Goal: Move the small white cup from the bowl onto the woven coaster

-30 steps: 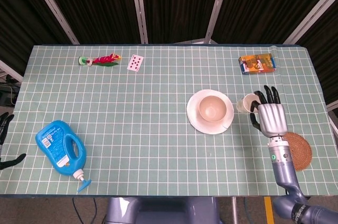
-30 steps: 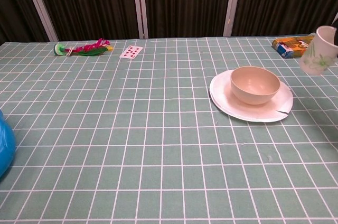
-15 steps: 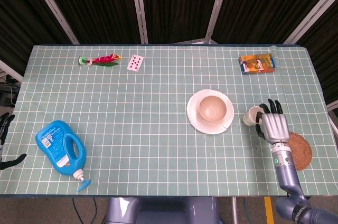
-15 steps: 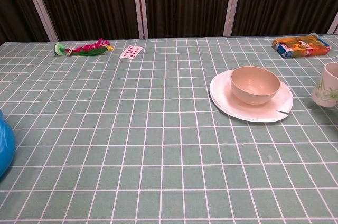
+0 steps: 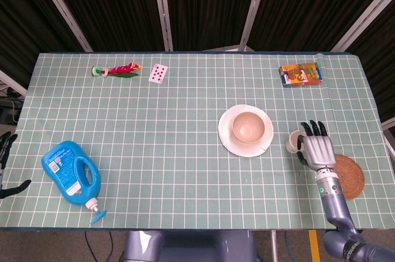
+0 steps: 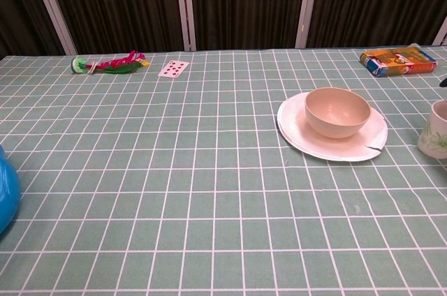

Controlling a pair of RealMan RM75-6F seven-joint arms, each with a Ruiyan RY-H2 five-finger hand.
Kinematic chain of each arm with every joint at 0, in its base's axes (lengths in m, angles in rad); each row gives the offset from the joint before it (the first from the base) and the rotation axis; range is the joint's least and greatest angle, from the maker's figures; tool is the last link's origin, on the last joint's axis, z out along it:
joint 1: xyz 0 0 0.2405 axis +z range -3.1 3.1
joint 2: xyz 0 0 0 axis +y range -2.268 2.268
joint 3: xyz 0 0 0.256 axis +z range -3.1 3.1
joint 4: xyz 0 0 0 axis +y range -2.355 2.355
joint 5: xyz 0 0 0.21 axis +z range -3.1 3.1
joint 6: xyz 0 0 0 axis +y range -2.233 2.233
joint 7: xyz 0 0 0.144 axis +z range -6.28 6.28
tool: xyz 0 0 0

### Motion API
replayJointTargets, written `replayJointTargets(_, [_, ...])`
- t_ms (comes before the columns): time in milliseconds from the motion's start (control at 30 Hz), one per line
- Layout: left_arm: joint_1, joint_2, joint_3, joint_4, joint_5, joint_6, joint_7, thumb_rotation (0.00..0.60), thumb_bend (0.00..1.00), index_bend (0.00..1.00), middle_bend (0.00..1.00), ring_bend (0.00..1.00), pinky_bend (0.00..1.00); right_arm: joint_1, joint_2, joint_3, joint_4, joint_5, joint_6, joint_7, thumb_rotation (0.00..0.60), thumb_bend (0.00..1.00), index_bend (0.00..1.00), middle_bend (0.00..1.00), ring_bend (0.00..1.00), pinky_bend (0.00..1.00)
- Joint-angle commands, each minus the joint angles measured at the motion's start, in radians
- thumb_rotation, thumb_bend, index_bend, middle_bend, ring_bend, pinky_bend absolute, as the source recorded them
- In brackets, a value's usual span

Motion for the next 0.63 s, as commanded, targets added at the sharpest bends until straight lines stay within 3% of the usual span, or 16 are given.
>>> replayJointTargets(33, [0.000, 0.000, 0.000, 0.001, 0.000, 0.000, 0.000, 0.600, 0.00, 0.00, 0.00, 0.00, 0.00, -0.005, 0.012, -0.003, -0.017, 0.001, 0.002, -0.001, 0.600, 0.18, 0.29, 0.00, 0.00, 0.00])
replayJointTargets(300, [0.002, 0.001, -0.001, 0.002, 0.000, 0.004, -0.008, 0.600, 0.00, 0.00, 0.00, 0.00, 0.00, -0.059, 0.083, -0.011, -0.107, -0.045, 0.093, 0.045, 0.600, 0.11, 0.01, 0.00, 0.00, 0.00])
replayJointTargets(467, [0.000, -0.002, -0.002, 0.008, -0.001, 0.001, -0.008, 0.600, 0.00, 0.00, 0.00, 0.00, 0.00, -0.142, 0.131, -0.054, -0.136, -0.186, 0.242, 0.158, 0.600, 0.01, 0.00, 0.00, 0.00, 0.00])
replayJointTargets(633, [-0.001, -0.007, -0.002, 0.011, -0.004, -0.001, -0.001, 0.600, 0.00, 0.00, 0.00, 0.00, 0.00, -0.212, 0.143, -0.094, -0.097, -0.326, 0.385, 0.269, 0.600, 0.00, 0.00, 0.00, 0.00, 0.00])
